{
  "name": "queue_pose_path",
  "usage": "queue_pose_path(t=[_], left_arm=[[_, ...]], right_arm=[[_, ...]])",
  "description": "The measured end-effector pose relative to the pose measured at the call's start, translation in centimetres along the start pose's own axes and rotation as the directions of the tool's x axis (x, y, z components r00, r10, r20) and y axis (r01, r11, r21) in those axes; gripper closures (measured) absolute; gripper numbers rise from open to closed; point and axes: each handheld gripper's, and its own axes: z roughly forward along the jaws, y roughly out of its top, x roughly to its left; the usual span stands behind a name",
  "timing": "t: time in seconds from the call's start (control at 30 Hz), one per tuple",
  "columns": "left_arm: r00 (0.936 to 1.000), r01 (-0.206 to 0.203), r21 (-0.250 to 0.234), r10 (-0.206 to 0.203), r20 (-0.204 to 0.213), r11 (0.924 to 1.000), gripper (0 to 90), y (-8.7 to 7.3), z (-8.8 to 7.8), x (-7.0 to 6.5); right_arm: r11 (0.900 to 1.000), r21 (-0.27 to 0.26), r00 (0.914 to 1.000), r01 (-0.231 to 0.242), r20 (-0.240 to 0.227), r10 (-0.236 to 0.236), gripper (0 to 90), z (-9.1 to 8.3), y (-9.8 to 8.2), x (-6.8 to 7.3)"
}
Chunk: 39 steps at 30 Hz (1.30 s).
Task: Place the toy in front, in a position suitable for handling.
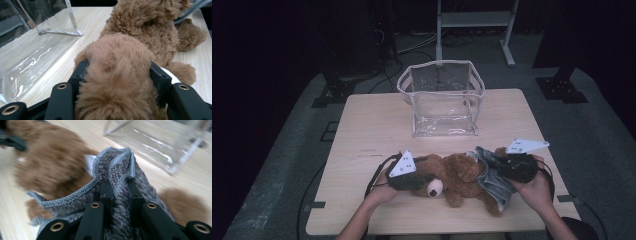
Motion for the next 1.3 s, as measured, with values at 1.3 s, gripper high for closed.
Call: queue_pose_path(t=[1.3], left_arm=[[0.9999, -0.015, -0.016, 0.015, -0.006, 0.9998, 43.8, 0.1, 0.3, -0.6]], right_arm=[[0.996, -0.09, 0.9718, 0.029, -0.23, -0.049, 77.5, -4.6, 6.3, 2.4]])
